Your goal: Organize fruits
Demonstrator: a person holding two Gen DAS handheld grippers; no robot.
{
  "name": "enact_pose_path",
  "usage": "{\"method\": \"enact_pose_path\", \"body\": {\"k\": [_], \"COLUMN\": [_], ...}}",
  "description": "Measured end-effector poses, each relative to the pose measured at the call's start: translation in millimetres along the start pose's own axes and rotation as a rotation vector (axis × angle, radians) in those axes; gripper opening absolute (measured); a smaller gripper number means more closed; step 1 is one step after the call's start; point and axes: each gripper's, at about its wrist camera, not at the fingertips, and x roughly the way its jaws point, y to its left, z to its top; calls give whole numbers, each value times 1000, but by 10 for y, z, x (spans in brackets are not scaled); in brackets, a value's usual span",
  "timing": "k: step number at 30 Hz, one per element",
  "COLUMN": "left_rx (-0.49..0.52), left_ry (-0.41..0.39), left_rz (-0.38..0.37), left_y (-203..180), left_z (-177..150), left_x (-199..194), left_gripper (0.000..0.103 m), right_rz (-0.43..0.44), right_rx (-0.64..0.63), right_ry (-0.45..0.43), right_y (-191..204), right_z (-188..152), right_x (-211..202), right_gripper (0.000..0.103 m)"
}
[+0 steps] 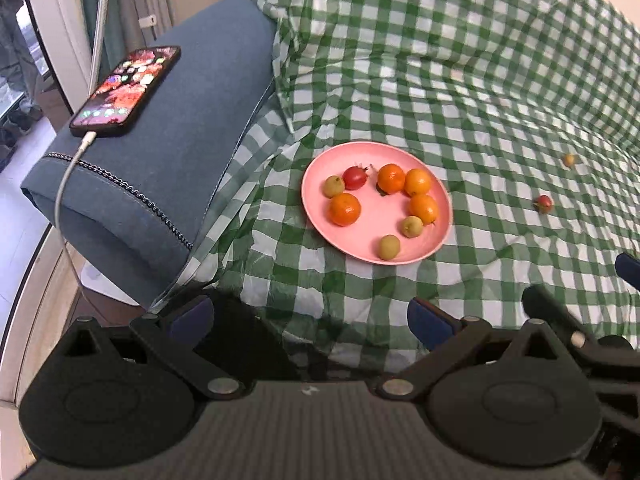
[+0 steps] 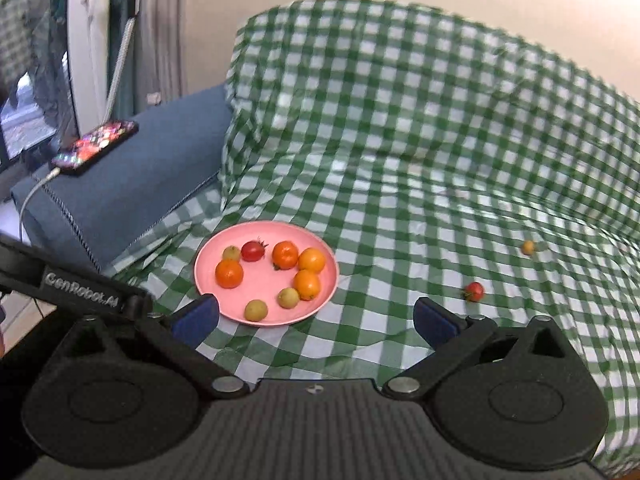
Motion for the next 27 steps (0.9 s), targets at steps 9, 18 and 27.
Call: {"method": "enact_pose_path", "body": {"k": [9,18,27], "left_rx": [44,70,108], "left_ry": [-105,-143,-164], "left_rz": [47,55,71], "left_y": [-62,-101,-200], "left_z": [-224,-331,-377], "left_x": [-411,-614,-738], "left_gripper": [103,103,103], "right_rz": [-32,-25,-33], "right_rx": [50,58,80], "right_ry": [-68,-118,-150], "right_y": [-92,-112,-164], "right_z": [-98,-135,-175], "right_x": [-390,-633,-777], "right_gripper": [102,102,102]}}
